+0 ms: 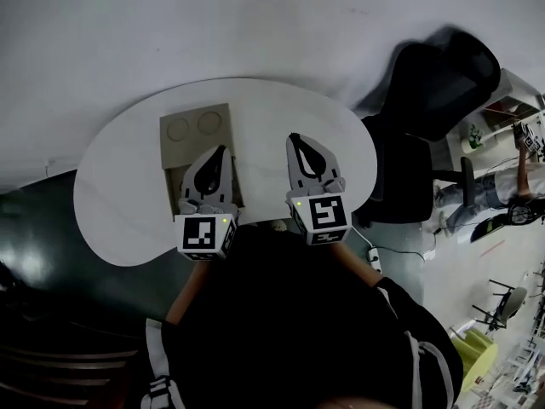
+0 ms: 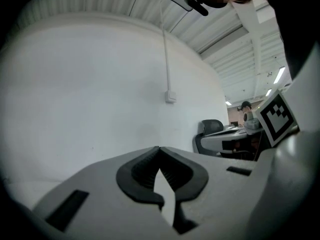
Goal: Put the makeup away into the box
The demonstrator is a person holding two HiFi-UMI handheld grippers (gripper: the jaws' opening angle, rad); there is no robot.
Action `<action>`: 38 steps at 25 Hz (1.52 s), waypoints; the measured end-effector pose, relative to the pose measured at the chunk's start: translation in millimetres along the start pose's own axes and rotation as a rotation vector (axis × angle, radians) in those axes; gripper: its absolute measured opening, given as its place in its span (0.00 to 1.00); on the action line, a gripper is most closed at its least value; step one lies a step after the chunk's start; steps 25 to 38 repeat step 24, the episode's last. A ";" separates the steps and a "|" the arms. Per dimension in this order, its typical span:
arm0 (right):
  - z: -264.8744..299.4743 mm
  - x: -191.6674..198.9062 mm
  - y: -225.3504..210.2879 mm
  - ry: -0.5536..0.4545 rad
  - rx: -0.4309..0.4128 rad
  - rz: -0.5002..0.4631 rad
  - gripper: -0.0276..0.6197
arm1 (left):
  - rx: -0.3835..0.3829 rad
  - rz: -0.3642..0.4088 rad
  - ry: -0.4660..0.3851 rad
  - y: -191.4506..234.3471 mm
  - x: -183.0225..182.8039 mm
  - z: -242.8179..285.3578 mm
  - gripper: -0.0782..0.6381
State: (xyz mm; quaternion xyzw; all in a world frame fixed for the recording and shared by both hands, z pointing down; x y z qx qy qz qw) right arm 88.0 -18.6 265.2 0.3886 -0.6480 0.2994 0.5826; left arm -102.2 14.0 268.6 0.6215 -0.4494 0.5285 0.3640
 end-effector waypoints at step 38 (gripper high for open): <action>-29.3 14.1 -15.2 -0.002 -0.118 0.059 0.08 | -0.068 0.048 0.007 -41.9 7.8 -17.7 0.11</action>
Point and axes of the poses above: the fingertips, and each gripper's own axes: z forward along the fingers, y to its left, x out of its underside, the point moved 8 cm from there along -z, backward along the fingers, and after that the axes turned 14 degrees about -y, right-handed, at the moved point
